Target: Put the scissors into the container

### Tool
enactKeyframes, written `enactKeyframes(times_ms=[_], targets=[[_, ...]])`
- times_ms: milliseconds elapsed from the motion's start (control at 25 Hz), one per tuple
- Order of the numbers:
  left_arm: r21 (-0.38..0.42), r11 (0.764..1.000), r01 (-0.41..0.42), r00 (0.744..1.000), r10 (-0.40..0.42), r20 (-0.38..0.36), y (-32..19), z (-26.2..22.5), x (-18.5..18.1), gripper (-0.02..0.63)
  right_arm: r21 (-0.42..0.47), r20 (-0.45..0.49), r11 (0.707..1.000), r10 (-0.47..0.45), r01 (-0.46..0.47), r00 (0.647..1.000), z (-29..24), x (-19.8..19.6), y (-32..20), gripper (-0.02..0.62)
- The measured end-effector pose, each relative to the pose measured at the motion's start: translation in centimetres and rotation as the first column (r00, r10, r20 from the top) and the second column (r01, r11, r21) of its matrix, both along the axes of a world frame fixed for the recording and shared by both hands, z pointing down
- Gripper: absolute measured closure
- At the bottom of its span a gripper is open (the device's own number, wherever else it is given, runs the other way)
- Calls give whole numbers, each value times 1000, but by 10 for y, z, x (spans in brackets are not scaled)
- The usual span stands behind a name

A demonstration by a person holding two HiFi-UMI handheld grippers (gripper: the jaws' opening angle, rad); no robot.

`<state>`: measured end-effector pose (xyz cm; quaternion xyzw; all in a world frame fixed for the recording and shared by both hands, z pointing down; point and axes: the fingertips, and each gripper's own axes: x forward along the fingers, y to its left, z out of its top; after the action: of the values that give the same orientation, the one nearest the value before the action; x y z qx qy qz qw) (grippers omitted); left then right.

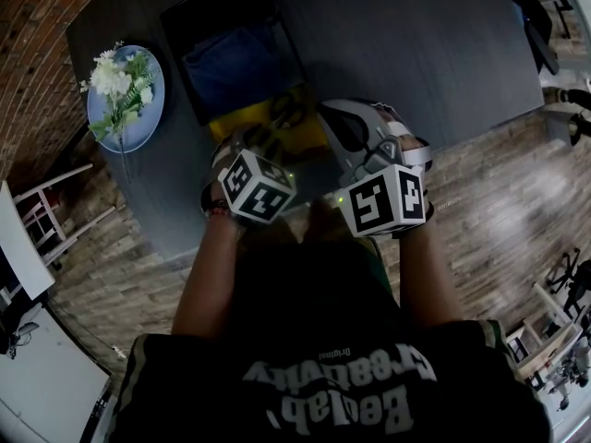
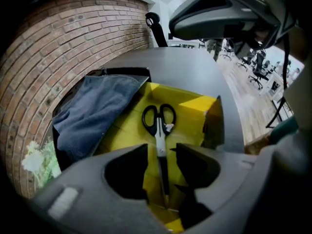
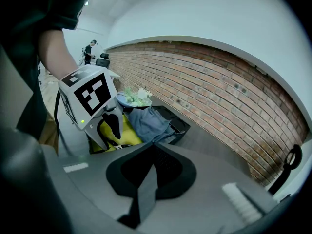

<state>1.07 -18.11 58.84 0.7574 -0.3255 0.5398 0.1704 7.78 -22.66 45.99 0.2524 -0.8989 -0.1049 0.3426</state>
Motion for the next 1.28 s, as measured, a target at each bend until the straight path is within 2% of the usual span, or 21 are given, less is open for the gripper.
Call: enactKeyframes(times_ms=[1280], targets=[[-11, 1000, -9, 1000, 9, 18, 0, 3, 0, 428, 9, 15, 1000, -22, 22, 1000, -1, 0, 6, 589]])
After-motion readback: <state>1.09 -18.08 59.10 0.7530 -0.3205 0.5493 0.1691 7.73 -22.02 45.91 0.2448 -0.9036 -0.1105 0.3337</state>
